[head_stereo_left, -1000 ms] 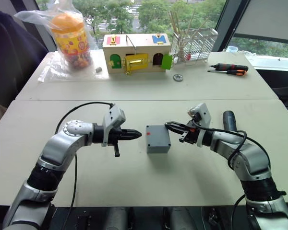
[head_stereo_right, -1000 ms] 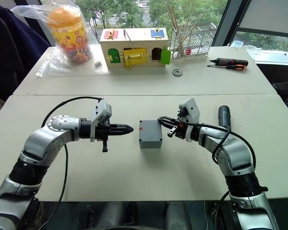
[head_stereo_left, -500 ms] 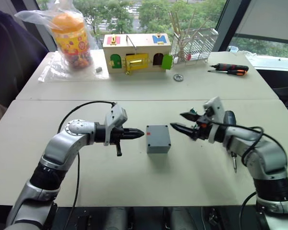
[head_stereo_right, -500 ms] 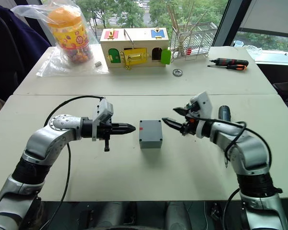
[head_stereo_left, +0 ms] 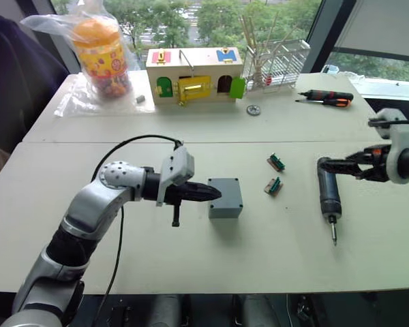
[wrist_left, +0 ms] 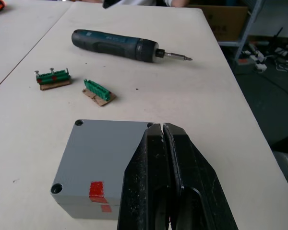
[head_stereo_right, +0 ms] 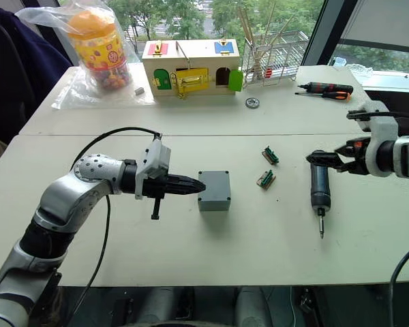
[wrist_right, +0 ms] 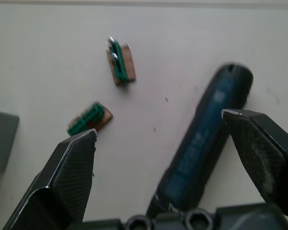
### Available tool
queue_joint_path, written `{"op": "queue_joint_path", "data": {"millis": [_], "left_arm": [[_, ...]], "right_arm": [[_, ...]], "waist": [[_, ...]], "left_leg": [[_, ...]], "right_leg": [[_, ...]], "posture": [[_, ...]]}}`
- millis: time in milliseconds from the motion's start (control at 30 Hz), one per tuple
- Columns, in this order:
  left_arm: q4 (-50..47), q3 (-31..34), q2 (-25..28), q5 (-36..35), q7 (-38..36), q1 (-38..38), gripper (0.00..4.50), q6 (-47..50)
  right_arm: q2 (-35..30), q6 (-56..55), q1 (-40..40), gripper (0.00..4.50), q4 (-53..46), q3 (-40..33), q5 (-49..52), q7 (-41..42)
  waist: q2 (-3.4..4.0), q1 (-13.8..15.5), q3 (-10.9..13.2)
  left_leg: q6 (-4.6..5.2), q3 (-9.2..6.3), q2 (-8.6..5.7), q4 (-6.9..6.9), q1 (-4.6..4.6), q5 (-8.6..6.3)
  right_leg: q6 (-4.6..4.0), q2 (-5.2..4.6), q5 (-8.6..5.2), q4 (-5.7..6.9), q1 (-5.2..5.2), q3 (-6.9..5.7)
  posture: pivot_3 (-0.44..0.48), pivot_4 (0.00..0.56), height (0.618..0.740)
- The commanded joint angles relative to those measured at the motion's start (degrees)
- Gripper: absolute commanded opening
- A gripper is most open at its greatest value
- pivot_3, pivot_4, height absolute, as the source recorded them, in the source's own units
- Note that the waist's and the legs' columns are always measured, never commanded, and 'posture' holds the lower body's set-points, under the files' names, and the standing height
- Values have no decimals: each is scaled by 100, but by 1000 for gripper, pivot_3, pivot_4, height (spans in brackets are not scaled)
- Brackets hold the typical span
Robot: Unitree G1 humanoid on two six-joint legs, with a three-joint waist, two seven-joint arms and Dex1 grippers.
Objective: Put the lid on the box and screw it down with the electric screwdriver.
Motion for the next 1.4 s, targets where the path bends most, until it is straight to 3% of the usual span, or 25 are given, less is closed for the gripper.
{"op": "queue_joint_path", "data": {"millis": [33, 467, 667, 767, 933, 1067, 1200, 1267, 1400], "left_arm": [[-303, -147, -60, 101, 89, 10, 0, -161], [-507, -151, -298, 84, 592, 368, 0, -61], [-439, -221, -444, 195, 791, 527, 0, -180], [-463, -248, -559, 206, 946, 539, 0, -146], [-471, -234, -566, 214, 1065, 576, 0, -153], [-419, -179, -518, 181, 1044, 581, 0, -172], [-217, -87, -454, 160, 944, 547, 0, -246], [-48, 9, -462, 81, 877, 494, 0, -258], [476, 270, -356, -75, 535, 335, 0, -315]], "right_arm": [[-259, 296, 22, 4482, 364, 490, -18, 389], [411, -236, -1406, 4482, 2520, 2445, -1163, 1162], [531, -301, -1788, 4482, 2653, 3527, -1551, 1915], [546, -481, -1805, 3825, 2699, 3869, -1769, 2232], [468, -653, -1693, 1876, 2604, 4160, -2027, 2706], [435, -612, -1575, 1785, 2552, 3994, -2087, 2809], [560, -391, -1653, 1785, 2655, 3314, -2022, 2544], [606, -157, -1855, 1785, 2586, 2750, -1815, 2508], [707, 533, -2270, 1785, 2217, 758, -1558, 1772]], "waist": [[0, -10, 0], [9, -7, 3], [8, -9, 3], [6, -6, 2], [4, -12, 0], [3, 1, 0], [3, -11, 0], [7, -16, 2], [68, -14, 38]], "left_leg": [[0, 2, -1, 0, 0, 0], [0, 8, -2, 4, -1, 0], [-1, 7, -1, 3, -1, 0], [-1, 4, -1, 5, -1, 0], [-2, 1, 2, 5, 0, 1], [-3, -4, 1, 6, 0, 1], [-3, -5, 1, 7, 0, 1], [-5, -4, 1, 7, 0, 2], [-5, 9, 0, 6, -7, 3]], "right_leg": [[0, -2, 0, 0, -1, 1], [1, -2, 1, 2, -5, 3], [1, 0, 1, 2, -5, 1], [1, 0, 1, 2, -3, 0], [1, 3, 1, 2, -1, -3], [1, 2, 1, 1, 4, -9], [1, 2, 1, 1, 6, -11], [0, 2, 1, 2, 4, -11], [1, -2, 1, 6, -11, -7]], "posture": [[0, 150, 711], [0, 150, 711], [0, 150, 711], [0, 150, 711], [0, 150, 711], [0, 150, 711], [0, 150, 711], [0, 150, 711], [0, 150, 711]]}}
